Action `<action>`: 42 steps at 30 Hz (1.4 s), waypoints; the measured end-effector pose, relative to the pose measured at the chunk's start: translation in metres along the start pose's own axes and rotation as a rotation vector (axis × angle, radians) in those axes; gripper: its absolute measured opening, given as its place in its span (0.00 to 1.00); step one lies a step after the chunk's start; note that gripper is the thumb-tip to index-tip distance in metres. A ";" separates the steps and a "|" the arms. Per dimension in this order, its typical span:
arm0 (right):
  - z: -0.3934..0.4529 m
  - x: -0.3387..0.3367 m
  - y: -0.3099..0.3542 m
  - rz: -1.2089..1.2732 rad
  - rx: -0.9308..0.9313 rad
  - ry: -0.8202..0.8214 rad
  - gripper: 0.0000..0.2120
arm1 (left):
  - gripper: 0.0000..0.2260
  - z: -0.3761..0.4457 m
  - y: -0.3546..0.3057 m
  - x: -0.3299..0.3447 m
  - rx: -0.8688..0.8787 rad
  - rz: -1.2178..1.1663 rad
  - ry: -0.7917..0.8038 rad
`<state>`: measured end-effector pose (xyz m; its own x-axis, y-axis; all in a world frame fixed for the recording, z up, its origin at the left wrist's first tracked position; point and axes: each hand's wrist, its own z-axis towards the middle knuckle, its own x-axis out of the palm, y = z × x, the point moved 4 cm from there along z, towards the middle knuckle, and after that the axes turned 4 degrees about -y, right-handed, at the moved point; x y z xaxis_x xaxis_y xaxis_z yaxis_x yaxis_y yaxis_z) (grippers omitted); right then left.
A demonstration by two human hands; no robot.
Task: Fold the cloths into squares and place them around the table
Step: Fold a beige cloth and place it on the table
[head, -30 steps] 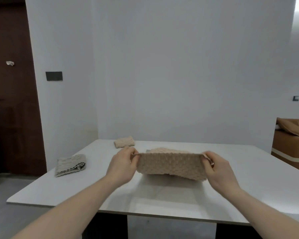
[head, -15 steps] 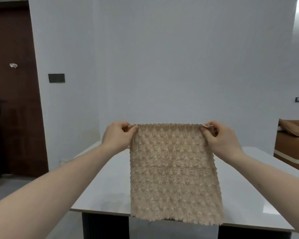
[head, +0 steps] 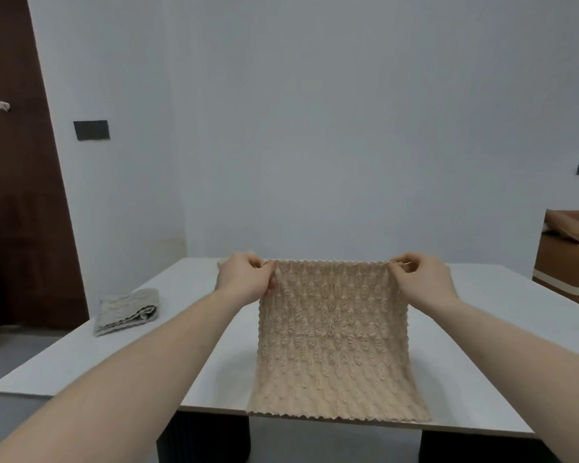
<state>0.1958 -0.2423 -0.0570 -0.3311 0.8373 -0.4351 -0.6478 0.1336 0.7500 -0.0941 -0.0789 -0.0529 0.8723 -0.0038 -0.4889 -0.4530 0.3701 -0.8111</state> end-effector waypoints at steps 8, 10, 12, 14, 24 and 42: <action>-0.001 0.015 -0.022 0.065 0.021 -0.001 0.06 | 0.14 0.002 0.009 0.023 -0.094 -0.106 0.002; -0.004 0.015 -0.027 0.068 0.012 0.014 0.05 | 0.16 0.000 0.012 0.024 -0.125 -0.153 0.017; -0.009 0.013 -0.029 0.070 0.002 0.033 0.05 | 0.15 -0.002 0.016 0.024 -0.136 -0.169 0.033; -0.016 0.009 -0.028 0.061 -0.020 0.068 0.07 | 0.11 -0.006 0.019 0.022 -0.133 -0.140 0.055; -0.056 -0.016 -0.033 -0.094 -0.143 0.297 0.08 | 0.07 -0.043 0.040 0.012 -0.147 0.048 0.253; -0.110 -0.017 -0.055 -0.431 -0.220 0.639 0.03 | 0.11 -0.081 0.067 0.012 -0.045 0.451 0.501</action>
<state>0.1615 -0.3223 -0.1456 -0.3070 0.2613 -0.9151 -0.9065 0.2124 0.3648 -0.1286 -0.1300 -0.1392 0.4101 -0.2927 -0.8638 -0.7693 0.3977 -0.5000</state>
